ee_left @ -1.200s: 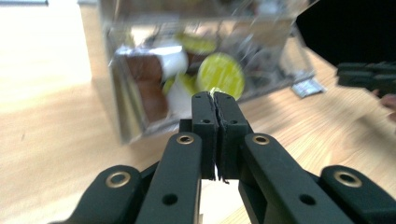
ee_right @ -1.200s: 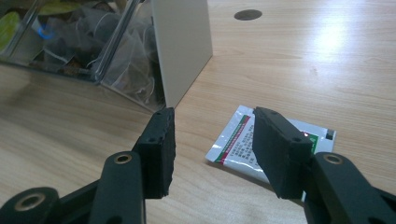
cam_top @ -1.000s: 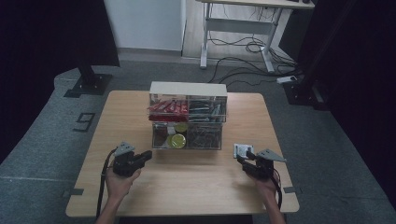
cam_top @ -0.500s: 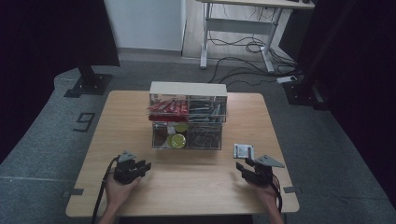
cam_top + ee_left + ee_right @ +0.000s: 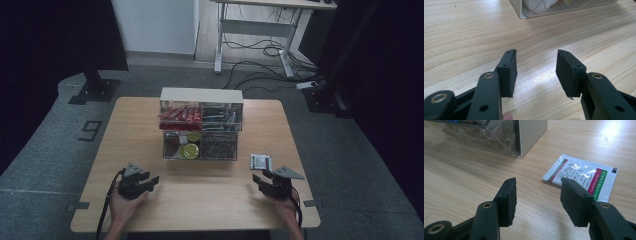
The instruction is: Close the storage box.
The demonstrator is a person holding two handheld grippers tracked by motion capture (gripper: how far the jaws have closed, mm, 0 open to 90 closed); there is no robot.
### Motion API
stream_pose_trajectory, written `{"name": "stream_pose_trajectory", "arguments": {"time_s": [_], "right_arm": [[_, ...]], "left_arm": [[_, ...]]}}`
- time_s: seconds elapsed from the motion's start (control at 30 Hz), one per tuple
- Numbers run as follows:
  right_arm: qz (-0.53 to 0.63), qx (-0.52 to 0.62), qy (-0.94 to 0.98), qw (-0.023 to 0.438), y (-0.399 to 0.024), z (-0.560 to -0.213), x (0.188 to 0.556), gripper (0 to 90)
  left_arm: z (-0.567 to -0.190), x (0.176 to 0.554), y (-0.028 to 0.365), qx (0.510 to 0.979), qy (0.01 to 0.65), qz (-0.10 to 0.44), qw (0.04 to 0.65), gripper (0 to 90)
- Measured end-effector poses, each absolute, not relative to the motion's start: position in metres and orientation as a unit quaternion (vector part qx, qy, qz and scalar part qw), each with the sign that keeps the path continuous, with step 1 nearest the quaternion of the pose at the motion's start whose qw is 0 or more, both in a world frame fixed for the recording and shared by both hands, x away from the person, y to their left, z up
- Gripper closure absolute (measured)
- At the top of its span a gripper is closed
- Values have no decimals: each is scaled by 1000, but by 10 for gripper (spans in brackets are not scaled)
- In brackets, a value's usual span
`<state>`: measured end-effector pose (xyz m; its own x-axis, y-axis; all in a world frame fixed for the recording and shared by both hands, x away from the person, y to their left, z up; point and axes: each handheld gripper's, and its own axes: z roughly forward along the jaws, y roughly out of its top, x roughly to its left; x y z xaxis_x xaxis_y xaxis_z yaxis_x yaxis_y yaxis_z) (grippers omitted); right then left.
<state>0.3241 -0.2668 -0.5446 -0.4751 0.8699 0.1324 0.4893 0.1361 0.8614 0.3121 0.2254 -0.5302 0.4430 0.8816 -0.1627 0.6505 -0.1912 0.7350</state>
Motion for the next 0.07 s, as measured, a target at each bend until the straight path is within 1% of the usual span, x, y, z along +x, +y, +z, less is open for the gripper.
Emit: {"name": "stream_pose_trajectory", "arguments": {"time_s": [0.03, 0.07], "right_arm": [[459, 469, 726, 206, -267, -545, 324, 457], [459, 469, 726, 206, -267, -545, 324, 457]], "left_arm": [[-531, 313, 226, 758, 506, 151, 383, 488], [-531, 313, 226, 758, 507, 152, 381, 488]]}}
